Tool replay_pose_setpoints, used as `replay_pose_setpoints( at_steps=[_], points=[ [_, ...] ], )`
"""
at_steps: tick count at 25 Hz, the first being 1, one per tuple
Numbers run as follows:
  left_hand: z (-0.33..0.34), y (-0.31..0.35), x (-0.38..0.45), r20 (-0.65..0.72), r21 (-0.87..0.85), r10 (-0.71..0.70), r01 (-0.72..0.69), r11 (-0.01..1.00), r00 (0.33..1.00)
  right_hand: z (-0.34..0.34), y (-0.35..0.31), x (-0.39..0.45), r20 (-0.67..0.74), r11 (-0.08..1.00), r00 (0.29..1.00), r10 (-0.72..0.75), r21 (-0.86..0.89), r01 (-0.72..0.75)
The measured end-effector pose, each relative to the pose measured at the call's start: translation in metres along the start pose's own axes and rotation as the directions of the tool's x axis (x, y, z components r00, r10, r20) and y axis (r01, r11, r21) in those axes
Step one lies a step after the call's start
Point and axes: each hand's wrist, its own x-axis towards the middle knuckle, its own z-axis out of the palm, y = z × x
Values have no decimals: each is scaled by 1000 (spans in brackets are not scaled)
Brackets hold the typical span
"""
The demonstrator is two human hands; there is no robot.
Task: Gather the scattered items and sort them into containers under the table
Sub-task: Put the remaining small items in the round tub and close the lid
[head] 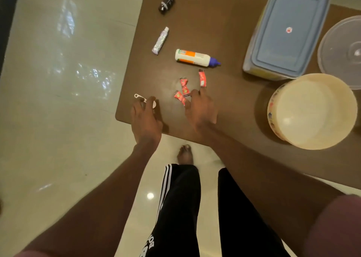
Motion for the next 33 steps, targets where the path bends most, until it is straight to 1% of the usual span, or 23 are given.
replay_pose_setpoints(
  at_steps=[2,4,8,10,11,12,13,14,15,16,18,19,20,21,22,24,25,28,31,33],
  points=[
    [2,-11,16,41,148,106,-111,983,993,9,-9,5,9,1000,1000,-1,-25,1],
    [7,-20,30,62,221,184,-193,956,981,16,-16,6,-3,1000,1000,-13,-15,13],
    [11,-29,45,56,224,245,-251,942,968,22,-25,2,-57,999,998,21,28,-20],
    [9,-23,48,21,229,255,-253,940,967,23,-26,1,-35,1000,999,3,20,-2],
    [7,-17,49,3,184,247,-244,952,969,22,-26,0,-10,1000,1000,-10,17,10],
    [4,-9,50,-5,86,224,-223,971,975,21,-24,-1,7,999,1000,-14,34,14],
    [1,-1,54,10,-56,189,-188,981,982,19,-23,-4,5,997,1000,-5,82,5],
    [0,8,58,46,-195,161,-150,969,986,17,-20,-7,-10,987,1000,28,159,-26],
    [-1,18,62,84,-285,161,-131,949,983,13,-16,-10,-25,961,996,88,266,-78],
    [1,28,68,100,-326,176,-135,936,979,8,-11,-10,-37,915,985,167,377,-141],
    [7,52,77,112,-331,203,-156,931,973,-5,2,-4,-50,779,945,324,580,-237],
    [11,64,81,115,-314,220,-175,933,969,-12,10,3,-63,724,925,375,643,-250],
    [17,74,83,122,-288,247,-204,936,961,-17,17,12,-75,704,914,398,664,-252],
    [22,82,85,139,-252,275,-235,939,951,-22,23,21,-87,719,916,391,650,-245],
    [28,86,87,163,-200,299,-266,943,940,-25,27,30,-105,761,927,360,607,-227],
    [41,86,86,201,-64,299,-292,954,933,-24,29,47,-134,852,954,268,495,-170],
    [47,85,84,197,-31,285,-285,958,938,-21,30,55,-125,883,963,237,441,-160],
    [55,83,74,173,-22,246,-246,969,954,-7,26,66,-82,953,985,153,277,-125],
    [57,92,63,182,-91,214,-201,975,960,-4,27,64,-41,993,998,40,114,-35],
    [55,106,50,184,-169,192,-161,972,964,-9,36,54,-10,995,1000,-4,95,5]
  ],
)
